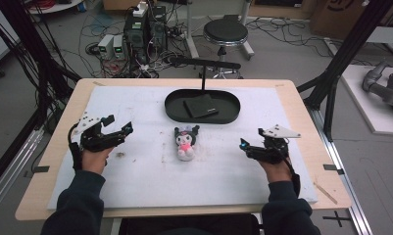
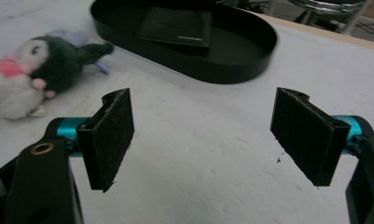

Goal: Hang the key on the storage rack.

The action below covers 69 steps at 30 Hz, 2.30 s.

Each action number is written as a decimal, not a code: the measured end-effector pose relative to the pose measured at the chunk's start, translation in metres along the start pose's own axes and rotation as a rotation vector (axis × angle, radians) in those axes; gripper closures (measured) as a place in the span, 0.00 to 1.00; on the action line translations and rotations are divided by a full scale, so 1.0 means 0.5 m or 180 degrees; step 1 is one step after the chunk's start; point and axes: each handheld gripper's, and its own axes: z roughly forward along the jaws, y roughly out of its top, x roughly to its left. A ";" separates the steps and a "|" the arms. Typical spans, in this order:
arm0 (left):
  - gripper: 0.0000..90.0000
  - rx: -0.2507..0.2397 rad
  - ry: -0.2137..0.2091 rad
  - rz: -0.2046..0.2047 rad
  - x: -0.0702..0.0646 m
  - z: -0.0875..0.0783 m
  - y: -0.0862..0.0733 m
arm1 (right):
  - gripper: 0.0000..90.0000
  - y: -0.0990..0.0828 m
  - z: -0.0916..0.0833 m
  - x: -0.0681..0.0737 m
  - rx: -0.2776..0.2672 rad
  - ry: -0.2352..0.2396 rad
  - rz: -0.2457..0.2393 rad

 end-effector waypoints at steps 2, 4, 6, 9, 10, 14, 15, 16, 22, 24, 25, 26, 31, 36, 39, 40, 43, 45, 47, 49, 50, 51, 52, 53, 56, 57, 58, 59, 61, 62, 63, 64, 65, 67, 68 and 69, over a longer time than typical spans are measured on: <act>0.23 -0.0008 0.0035 0.0004 0.001 -0.008 -0.004 | 0.24 0.009 0.014 0.023 -0.0026 0.0089 -0.0056; 0.23 -0.0009 0.0061 -0.0022 0.003 -0.012 -0.008 | 0.24 0.019 0.028 0.044 -0.0069 0.0151 -0.0101; 0.23 0.0008 0.0078 -0.0008 0.005 -0.014 -0.011 | 0.24 0.029 0.045 0.066 -0.0061 0.0218 -0.0088; 0.23 0.0009 0.0091 0.0014 0.004 -0.013 -0.012 | 0.24 0.042 0.070 0.098 -0.0005 0.0287 -0.0119; 0.23 0.0018 0.0094 0.0027 0.004 -0.013 -0.013 | 0.24 0.046 0.079 0.108 0.0029 0.0306 -0.0131; 0.23 0.0080 0.0097 0.0049 0.003 -0.010 -0.019 | 0.24 0.059 0.116 0.143 0.0123 0.0383 -0.0141; 0.23 0.0084 0.0105 0.0047 0.003 -0.010 -0.020 | 0.24 0.063 0.125 0.152 0.0145 0.0412 -0.0137; 0.23 0.0088 0.0110 0.0042 0.002 -0.010 -0.020 | 0.24 0.068 0.133 0.162 0.0151 0.0447 -0.0151; 0.23 0.0093 0.0107 0.0021 0.005 -0.012 -0.024 | 0.24 0.093 0.178 0.220 0.0233 0.0555 -0.0217; 0.23 0.0084 0.0106 0.0013 0.005 -0.012 -0.023 | 0.24 0.099 0.192 0.235 0.0280 0.0526 -0.0204; 0.23 0.0083 0.0104 0.0015 0.004 -0.011 -0.024 | 0.23 0.100 0.199 0.243 0.0305 0.0480 -0.0190; 0.23 0.0084 0.0101 0.0016 0.004 -0.011 -0.023 | 0.23 0.102 0.207 0.249 0.0326 0.0433 -0.0179; 0.23 0.0075 0.0110 0.0004 0.007 -0.012 -0.024 | 0.22 0.102 0.241 0.274 0.0480 0.0353 -0.0190; 0.23 0.0070 0.0119 -0.0005 0.011 -0.014 -0.024 | 0.22 0.098 0.263 0.286 0.0688 0.0361 -0.0365; 0.23 0.0062 0.0130 -0.0010 0.014 -0.017 -0.025 | 0.37 0.108 0.253 0.272 0.0732 0.0432 -0.0579; 0.23 0.0066 0.0135 -0.0019 0.015 -0.018 -0.025 | 0.41 0.113 0.246 0.267 0.0721 0.0455 -0.0737; 0.23 0.0058 0.0149 -0.0031 0.017 -0.019 -0.025 | 0.43 0.121 0.225 0.247 0.0687 0.0394 -0.0971; 0.24 0.0051 0.0157 -0.0033 0.017 -0.020 -0.025 | 0.33 0.121 0.223 0.232 0.0689 0.0393 -0.0673; 0.24 0.0044 0.0161 -0.0030 0.017 -0.020 -0.024 | 0.26 0.117 0.225 0.232 0.0654 0.0359 -0.0459; 0.24 0.0050 0.0171 -0.0037 0.018 -0.020 -0.024 | 0.22 0.113 0.229 0.244 0.0635 0.0345 -0.0311; 0.24 0.0053 0.0175 -0.0042 0.018 -0.020 -0.024 | 0.22 0.110 0.233 0.252 0.0623 0.0318 -0.0260; 0.24 0.0053 0.0175 -0.0040 0.018 -0.020 -0.024 | 0.21 0.107 0.238 0.261 0.0631 0.0282 -0.0231; 0.24 0.0054 0.0176 -0.0040 0.018 -0.020 -0.024 | 0.21 0.103 0.245 0.269 0.0667 0.0265 -0.0218; 0.24 0.0048 0.0176 -0.0038 0.019 -0.020 -0.024 | 0.21 0.100 0.253 0.277 0.0729 0.0242 -0.0218; 0.24 0.0042 0.0180 -0.0050 0.020 -0.021 -0.025 | 0.20 0.091 0.270 0.292 0.0806 0.0291 -0.0228; 0.24 0.0033 0.0181 -0.0058 0.021 -0.022 -0.025 | 0.20 0.090 0.274 0.297 0.0852 0.0241 -0.0351; 0.24 0.0030 0.0188 -0.0063 0.021 -0.022 -0.025 | 0.20 0.087 0.280 0.298 0.0925 0.0185 -0.0471; 0.24 0.0035 0.0185 -0.0060 0.022 -0.022 -0.025 | 0.20 0.084 0.284 0.295 0.0983 0.0215 -0.0442; 0.24 0.0042 0.0188 -0.0061 0.023 -0.024 -0.025 | 0.30 0.085 0.284 0.288 0.1083 0.0321 -0.0446; 0.24 0.0042 0.0187 -0.0063 0.023 -0.024 -0.025 | 0.32 0.088 0.281 0.287 0.1095 0.0326 -0.0491; 0.24 0.0041 0.0190 -0.0068 0.023 -0.024 -0.025 | 0.34 0.090 0.277 0.287 0.1106 0.0234 -0.0618; 0.24 0.0039 0.0192 -0.0068 0.023 -0.024 -0.026 | 0.36 0.091 0.274 0.286 0.1113 0.0142 -0.0727; 0.24 0.0038 0.0191 -0.0071 0.023 -0.024 -0.026 | 0.37 0.092 0.269 0.279 0.1126 0.0129 -0.0754; 0.24 0.0038 0.0186 -0.0071 0.023 -0.024 -0.026 | 0.37 0.091 0.259 0.257 0.1096 0.0144 -0.0679; 0.24 0.0038 0.0187 -0.0070 0.023 -0.024 -0.026 | 0.37 0.091 0.252 0.243 0.1026 0.0195 -0.0658; 0.24 0.0048 0.0186 -0.0067 0.023 -0.024 -0.026 | 0.37 0.091 0.244 0.231 0.0981 0.0197 -0.0617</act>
